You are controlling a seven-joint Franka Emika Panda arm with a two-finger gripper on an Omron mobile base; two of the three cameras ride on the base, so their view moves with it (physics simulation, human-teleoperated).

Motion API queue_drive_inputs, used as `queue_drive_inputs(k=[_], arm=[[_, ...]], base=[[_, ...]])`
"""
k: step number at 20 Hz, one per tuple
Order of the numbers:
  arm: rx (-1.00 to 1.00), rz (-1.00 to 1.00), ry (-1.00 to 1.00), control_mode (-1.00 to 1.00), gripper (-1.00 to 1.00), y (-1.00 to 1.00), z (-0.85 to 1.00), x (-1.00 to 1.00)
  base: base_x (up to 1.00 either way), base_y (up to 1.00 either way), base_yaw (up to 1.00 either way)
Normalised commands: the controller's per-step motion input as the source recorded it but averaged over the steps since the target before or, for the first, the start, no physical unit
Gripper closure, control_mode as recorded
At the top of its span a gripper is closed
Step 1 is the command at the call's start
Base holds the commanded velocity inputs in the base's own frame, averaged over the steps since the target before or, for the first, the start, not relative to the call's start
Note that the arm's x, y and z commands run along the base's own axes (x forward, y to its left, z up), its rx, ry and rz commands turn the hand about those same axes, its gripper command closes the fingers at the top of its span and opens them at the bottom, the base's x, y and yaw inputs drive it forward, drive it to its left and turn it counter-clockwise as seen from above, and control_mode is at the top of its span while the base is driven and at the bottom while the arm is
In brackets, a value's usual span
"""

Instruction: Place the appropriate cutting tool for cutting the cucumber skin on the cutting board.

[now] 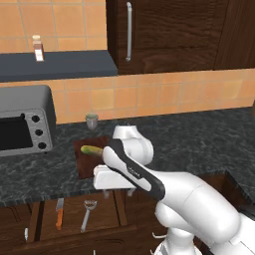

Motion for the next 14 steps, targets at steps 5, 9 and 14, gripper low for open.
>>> queue_drive_inputs(k=[5, 9, 14], arm=[[0.01, 0.02, 0.0, -1.0, -1.0, 0.03, -0.42, -0.13], [0.0, 0.02, -0.07, -1.0, -1.0, 0.02, -0.39, 0.01], [0.0, 0.0, 0.02, -1.0, -1.0, 0.0, -0.35, 0.1]], base=[[0.0, 0.0, 0.0], [0.0, 0.0, 0.0], [0.0, 0.0, 0.0]])
